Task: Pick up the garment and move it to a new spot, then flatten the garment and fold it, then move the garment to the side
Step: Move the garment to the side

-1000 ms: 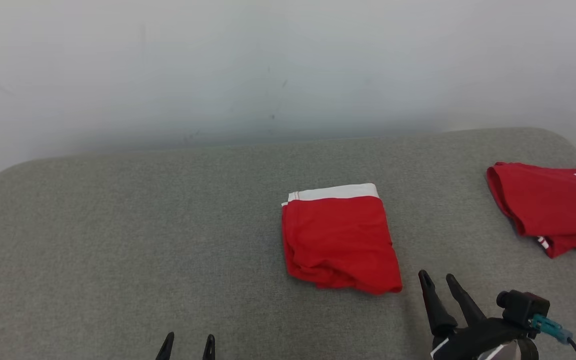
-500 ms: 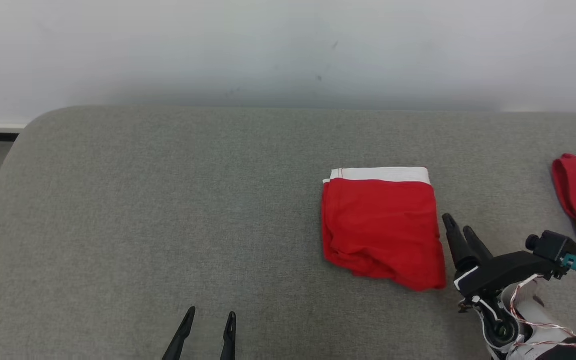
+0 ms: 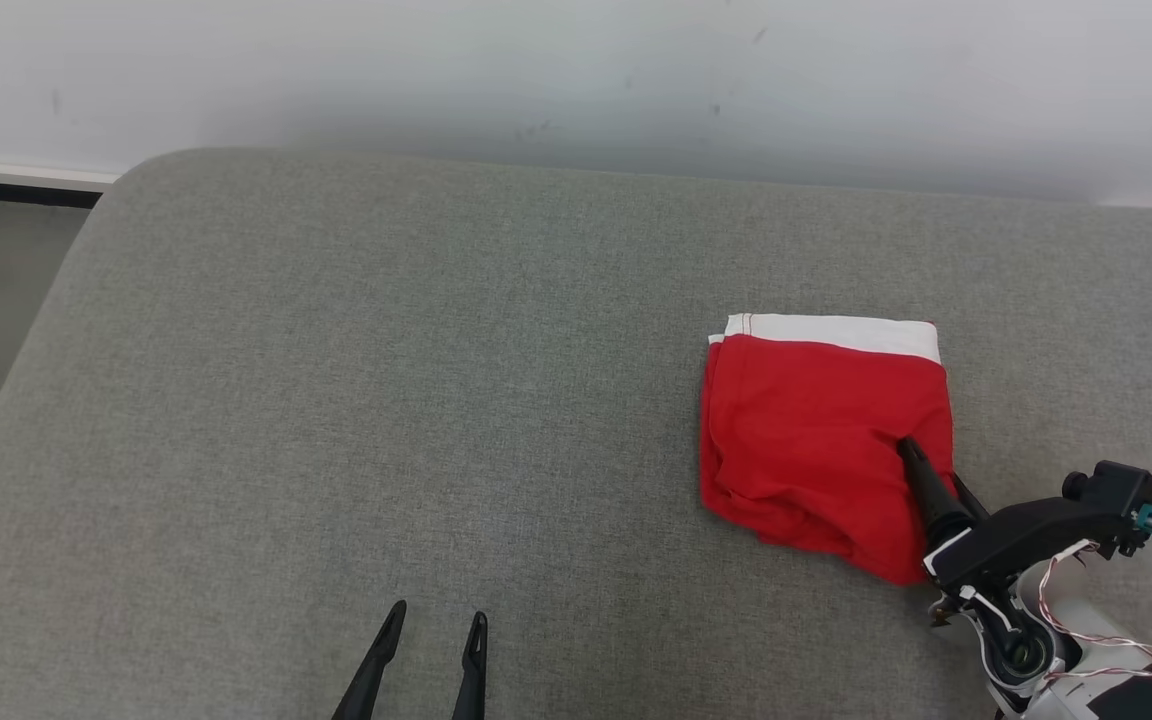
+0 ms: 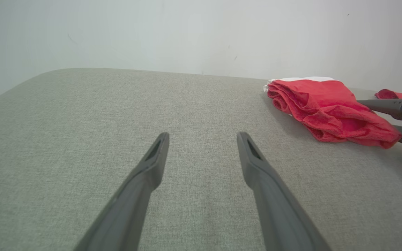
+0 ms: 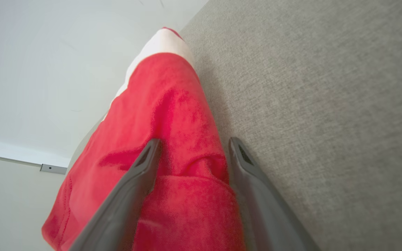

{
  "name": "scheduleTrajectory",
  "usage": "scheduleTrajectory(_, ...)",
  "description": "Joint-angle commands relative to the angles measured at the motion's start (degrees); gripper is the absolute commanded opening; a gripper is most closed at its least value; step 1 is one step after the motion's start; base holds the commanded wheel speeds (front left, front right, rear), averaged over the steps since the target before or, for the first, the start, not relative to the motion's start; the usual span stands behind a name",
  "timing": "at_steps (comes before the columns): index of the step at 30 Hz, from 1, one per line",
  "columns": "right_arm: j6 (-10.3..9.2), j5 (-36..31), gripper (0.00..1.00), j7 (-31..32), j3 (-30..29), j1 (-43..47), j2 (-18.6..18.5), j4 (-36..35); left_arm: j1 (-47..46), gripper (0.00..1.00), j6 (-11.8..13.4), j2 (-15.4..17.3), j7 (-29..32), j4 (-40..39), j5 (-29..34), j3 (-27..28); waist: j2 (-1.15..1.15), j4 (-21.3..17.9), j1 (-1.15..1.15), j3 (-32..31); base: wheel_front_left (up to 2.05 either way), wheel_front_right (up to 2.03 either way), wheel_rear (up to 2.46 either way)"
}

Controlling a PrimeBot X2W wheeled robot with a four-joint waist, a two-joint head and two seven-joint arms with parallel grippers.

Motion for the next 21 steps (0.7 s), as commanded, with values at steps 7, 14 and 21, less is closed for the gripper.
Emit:
scheduleTrajectory(7,0.03,1.04,0.00,-1.36,2.91,-0.14,-0.56,-0.65,-0.47,1.00,0.23,0.00,-0.21,0.65,0.13,-0.17,0.00,0.05,0.00,-0.50,0.00,0.00,0.00)
scheduleTrajectory(14,0.03,-0.10,0.00,-3.89,5.14,0.07,-1.91,-1.43,0.48,1.00,-0.12,0.01,-0.21,0.98,0.39,0.07,0.00,-0.89,0.00,-1.97,0.00,0.00,0.00)
scheduleTrajectory(21,0.03,-3.09,0.00,-5.38,7.09,-0.20,-3.26,-2.01,1.04,1.00,-0.78,0.01,-0.21,0.72,1.09,0.59,0.00,-3.65,0.00,-2.82,0.00,0.00,0.00)
